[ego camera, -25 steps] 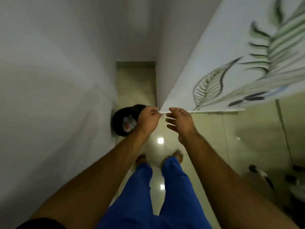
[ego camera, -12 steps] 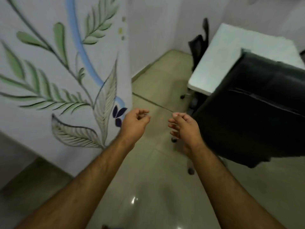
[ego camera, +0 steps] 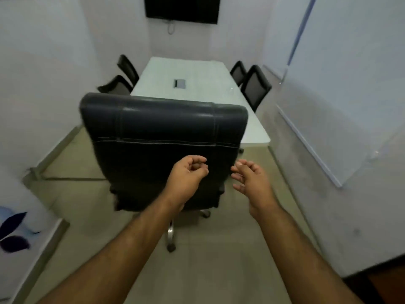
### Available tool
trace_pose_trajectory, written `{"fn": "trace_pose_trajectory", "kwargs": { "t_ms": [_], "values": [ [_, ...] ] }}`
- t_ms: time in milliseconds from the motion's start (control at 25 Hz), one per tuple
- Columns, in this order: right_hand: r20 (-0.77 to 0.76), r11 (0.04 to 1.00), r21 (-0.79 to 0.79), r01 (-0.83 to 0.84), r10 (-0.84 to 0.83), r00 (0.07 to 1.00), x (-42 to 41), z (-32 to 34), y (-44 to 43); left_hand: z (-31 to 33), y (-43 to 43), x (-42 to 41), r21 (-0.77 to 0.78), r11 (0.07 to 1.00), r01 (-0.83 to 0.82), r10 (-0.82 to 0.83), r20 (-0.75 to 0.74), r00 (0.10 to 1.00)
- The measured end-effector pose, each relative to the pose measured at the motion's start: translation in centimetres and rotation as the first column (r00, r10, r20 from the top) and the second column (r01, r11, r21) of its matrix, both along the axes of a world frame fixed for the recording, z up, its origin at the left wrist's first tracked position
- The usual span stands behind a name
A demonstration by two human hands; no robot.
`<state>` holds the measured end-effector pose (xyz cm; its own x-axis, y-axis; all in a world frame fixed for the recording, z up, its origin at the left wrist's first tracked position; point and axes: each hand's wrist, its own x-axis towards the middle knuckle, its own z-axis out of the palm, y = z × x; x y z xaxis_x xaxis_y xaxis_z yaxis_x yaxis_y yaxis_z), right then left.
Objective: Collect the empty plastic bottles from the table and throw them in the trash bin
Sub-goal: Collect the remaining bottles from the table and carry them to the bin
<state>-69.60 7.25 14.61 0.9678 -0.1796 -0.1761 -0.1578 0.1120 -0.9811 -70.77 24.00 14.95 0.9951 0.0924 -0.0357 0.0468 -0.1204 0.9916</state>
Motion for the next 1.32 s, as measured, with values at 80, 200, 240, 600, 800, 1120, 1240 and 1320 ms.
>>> {"fn": "trace_pose_trajectory", "kwargs": {
  "t_ms": [80,200,240,600,800,1120,1240,1320],
  "values": [
    [0.007,0.998,-0.007,0.059,-0.059,0.998,3.2,-0.1,-4.6,0.0,-4.8,3.6,-0.014,0.998,0.067,-0.067,-0.002,0.998],
    [-0.002,0.994,-0.027,0.107,-0.107,0.994,8.9,-0.5,-10.2,-0.4,-11.0,9.9,-0.049,0.992,0.112,-0.113,-0.008,0.994],
    [-0.003,0.993,-0.04,0.114,-0.114,0.993,11.3,-0.6,-11.9,-0.5,-13.0,12.6,-0.063,0.99,0.123,-0.124,-0.004,0.992],
    [-0.076,0.982,-0.136,0.127,-0.139,0.987,31.2,-1.0,-25.5,-1.2,-27.9,34.1,-0.004,0.992,0.124,-0.124,-0.07,0.99],
    [-0.073,0.985,-0.159,0.065,-0.077,0.994,44.5,-2.9,-32.9,-3.2,-34.8,46.7,0.032,0.999,0.015,-0.012,-0.068,0.998],
    [-0.069,0.942,-0.185,-0.28,0.272,0.96,67.5,-1.2,-41.0,-2.5,-42.0,65.9,0.041,0.963,-0.266,0.268,-0.059,0.962],
    [-0.059,0.889,-0.218,-0.402,0.399,0.915,76.3,-0.6,-41.2,-2.5,-42.0,72.9,0.053,0.923,-0.381,0.383,-0.05,0.922],
    [-0.046,0.845,-0.266,-0.463,0.469,0.882,81.7,-0.9,-40.6,-3.2,-41.3,77.3,0.052,0.904,-0.424,0.426,-0.044,0.904]
  ]
}}
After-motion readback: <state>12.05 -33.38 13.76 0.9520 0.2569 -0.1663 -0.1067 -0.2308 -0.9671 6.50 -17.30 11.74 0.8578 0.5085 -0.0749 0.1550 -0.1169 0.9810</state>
